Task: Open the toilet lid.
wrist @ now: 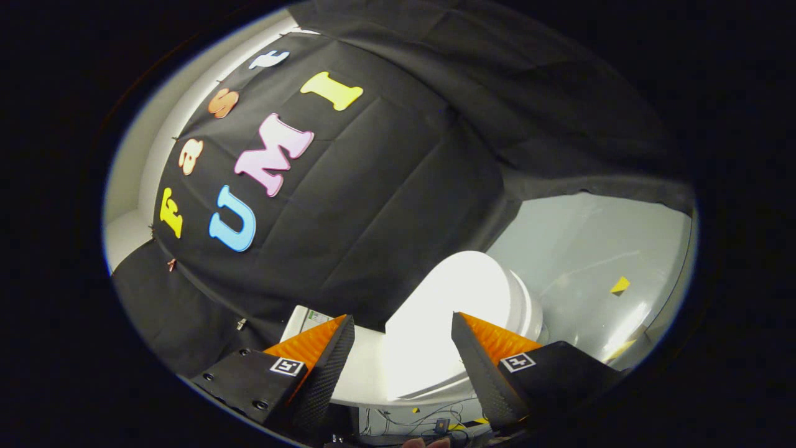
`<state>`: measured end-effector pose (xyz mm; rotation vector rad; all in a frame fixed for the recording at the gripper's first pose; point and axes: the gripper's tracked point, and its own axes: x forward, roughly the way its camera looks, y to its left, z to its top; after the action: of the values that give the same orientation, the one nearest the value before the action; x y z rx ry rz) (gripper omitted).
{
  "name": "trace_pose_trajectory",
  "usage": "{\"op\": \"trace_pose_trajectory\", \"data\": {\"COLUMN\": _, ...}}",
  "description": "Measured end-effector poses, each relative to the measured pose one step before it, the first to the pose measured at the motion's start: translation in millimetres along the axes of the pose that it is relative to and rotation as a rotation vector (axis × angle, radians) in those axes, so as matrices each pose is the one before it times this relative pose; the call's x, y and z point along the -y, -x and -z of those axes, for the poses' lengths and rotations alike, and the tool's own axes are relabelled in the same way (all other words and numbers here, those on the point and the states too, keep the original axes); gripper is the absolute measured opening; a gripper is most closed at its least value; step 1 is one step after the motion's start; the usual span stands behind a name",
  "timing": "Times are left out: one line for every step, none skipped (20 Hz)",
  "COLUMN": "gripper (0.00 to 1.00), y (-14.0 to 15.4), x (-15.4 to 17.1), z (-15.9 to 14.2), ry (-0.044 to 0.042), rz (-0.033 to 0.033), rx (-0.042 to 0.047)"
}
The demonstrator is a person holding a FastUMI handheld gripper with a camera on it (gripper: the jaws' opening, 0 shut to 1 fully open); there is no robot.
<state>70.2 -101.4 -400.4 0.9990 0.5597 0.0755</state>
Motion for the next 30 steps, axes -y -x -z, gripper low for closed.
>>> {"op": "trace_pose_trajectory", "data": {"gripper": 0.98, "y": -3.93, "x": 14.14, "z": 3.01, "ry": -0.02576, "rz": 0.01293, "rx": -0.01022}}
{"op": "trace_pose_trajectory", "data": {"gripper": 0.98, "y": -3.33, "x": 14.0, "z": 3.25, "ry": -0.02752, "rz": 0.00928, "rx": -0.01028}}
{"op": "trace_pose_trajectory", "data": {"gripper": 0.98, "y": -3.98, "x": 13.16, "z": 2.09, "ry": -0.02676, "rz": 0.01014, "rx": -0.00953}}
{"op": "trace_pose_trajectory", "data": {"gripper": 0.98, "y": -4.06, "x": 14.43, "z": 4.22, "ry": -0.02773, "rz": 0.01295, "rx": -0.01178}}
{"op": "trace_pose_trajectory", "data": {"gripper": 0.98, "y": -4.91, "x": 12.94, "z": 3.01, "ry": -0.02984, "rz": 0.01062, "rx": -0.01364}}
{"op": "trace_pose_trajectory", "data": {"gripper": 0.98, "y": -3.83, "x": 10.56, "z": 4.05, "ry": -0.02799, "rz": 0.00565, "rx": -0.01492}}
{"op": "trace_pose_trajectory", "data": {"gripper": 0.99, "y": -4.24, "x": 9.96, "z": 3.4, "ry": -0.01941, "rz": 0.00612, "rx": -0.01035}}
{"op": "trace_pose_trajectory", "data": {"gripper": 0.98, "y": -6.5, "x": 12.24, "z": 5.7, "ry": -0.00578, "rz": 0.02053, "rx": -0.01376}}
{"op": "trace_pose_trajectory", "data": {"gripper": 0.98, "y": -6.4, "x": 12.31, "z": 7.04, "ry": 0.00133, "rz": 0.02065, "rx": -0.01328}}
{"op": "trace_pose_trajectory", "data": {"gripper": 0.99, "y": -7.83, "x": 9.59, "z": 6.57, "ry": -0.00077, "rz": 0.02115, "rx": -0.01125}}
{"op": "trace_pose_trajectory", "data": {"gripper": 0.98, "y": -6.09, "x": 12.1, "z": 4.13, "ry": -0.00225, "rz": 0.01426, "rx": -0.01207}}
{"op": "trace_pose_trajectory", "data": {"gripper": 0.99, "y": -6.37, "x": 11.59, "z": 5.45, "ry": -0.00532, "rz": 0.01758, "rx": -0.01855}}
{"op": "trace_pose_trajectory", "data": {"gripper": 0.99, "y": -5.54, "x": 13.54, "z": 10.24, "ry": -0.00675, "rz": 0.01485, "rx": -0.02207}}
{"op": "trace_pose_trajectory", "data": {"gripper": 0.99, "y": -7.55, "x": 9.07, "z": 11.2, "ry": -0.01145, "rz": 0.01587, "rx": -0.03132}}
{"op": "trace_pose_trajectory", "data": {"gripper": 0.98, "y": -5.5, "x": 8.44, "z": 6.96, "ry": -0.01545, "rz": 0.0069, "rx": -0.02173}}
{"op": "trace_pose_trajectory", "data": {"gripper": 0.99, "y": -3.38, "x": 5.88, "z": 4.13, "ry": -0.01834, "rz": 0.00027, "rx": -0.00948}}
{"op": "trace_pose_trajectory", "data": {"gripper": 0.98, "y": -1.08, "x": 7.01, "z": 6.63, "ry": -0.02053, "rz": -0.00095, "rx": -0.01241}}
{"op": "trace_pose_trajectory", "data": {"gripper": 0.97, "y": -4.79, "x": 2.32, "z": 2.87, "ry": -0.0214, "rz": -0.01142, "rx": -0.00348}}
{"op": "trace_pose_trajectory", "data": {"gripper": 0.96, "y": -2.81, "x": -1.01, "z": 6.69, "ry": -0.02859, "rz": -0.01912, "rx": -0.00583}}
{"op": "trace_pose_trajectory", "data": {"gripper": 0.96, "y": -5.73, "x": -4.38, "z": 2.29, "ry": -0.02594, "rz": -0.02746, "rx": -0.00776}}
{"op": "trace_pose_trajectory", "data": {"gripper": 0.96, "y": -2.88, "x": -5.53, "z": 0.84, "ry": -0.02727, "rz": -0.02976, "rx": 0.00975}}
{"op": "trace_pose_trajectory", "data": {"gripper": 0.82, "y": -3.57, "x": 0.54, "z": -0.51, "ry": -0.02413, "rz": -0.00741, "rx": 0.00825}}
{"op": "trace_pose_trajectory", "data": {"gripper": 0.76, "y": -3.27, "x": 1.86, "z": 0.87, "ry": -0.02344, "rz": 0.00002, "rx": -0.00448}}
{"op": "trace_pose_trajectory", "data": {"gripper": 0.63, "y": -3.4, "x": 3.41, "z": 3.59, "ry": -0.02774, "rz": 0.01214, "rx": -0.00741}}
{"op": "trace_pose_trajectory", "data": {"gripper": 0.5, "y": -5.27, "x": -1.36, "z": 5.19, "ry": -0.03032, "rz": -0.00952, "rx": -0.02217}}
{"op": "trace_pose_trajectory", "data": {"gripper": 0.47, "y": -2.21, "x": 3.46, "z": 5.33, "ry": -0.01343, "rz": 0.01471, "rx": -0.01533}}
{"op": "trace_pose_trajectory", "data": {"gripper": 0.38, "y": 1.19, "x": -1.18, "z": -0.11, "ry": -0.01237, "rz": -0.02109, "rx": 0.0025}}
{"op": "trace_pose_trajectory", "data": {"gripper": 0.3, "y": -0.28, "x": 1.6, "z": -0.48, "ry": 0.00412, "rz": 0.00388, "rx": 0.01069}}
{"op": "trace_pose_trajectory", "data": {"gripper": 0.21, "y": 19.42, "x": -1.62, "z": -26.61, "ry": -0.00873, "rz": -0.02701, "rx": -0.00461}}
{"op": "trace_pose_trajectory", "data": {"gripper": 0.08, "y": -13.07, "x": -1.58, "z": 27.41, "ry": 0.00874, "rz": -0.00049, "rx": 0.00209}}
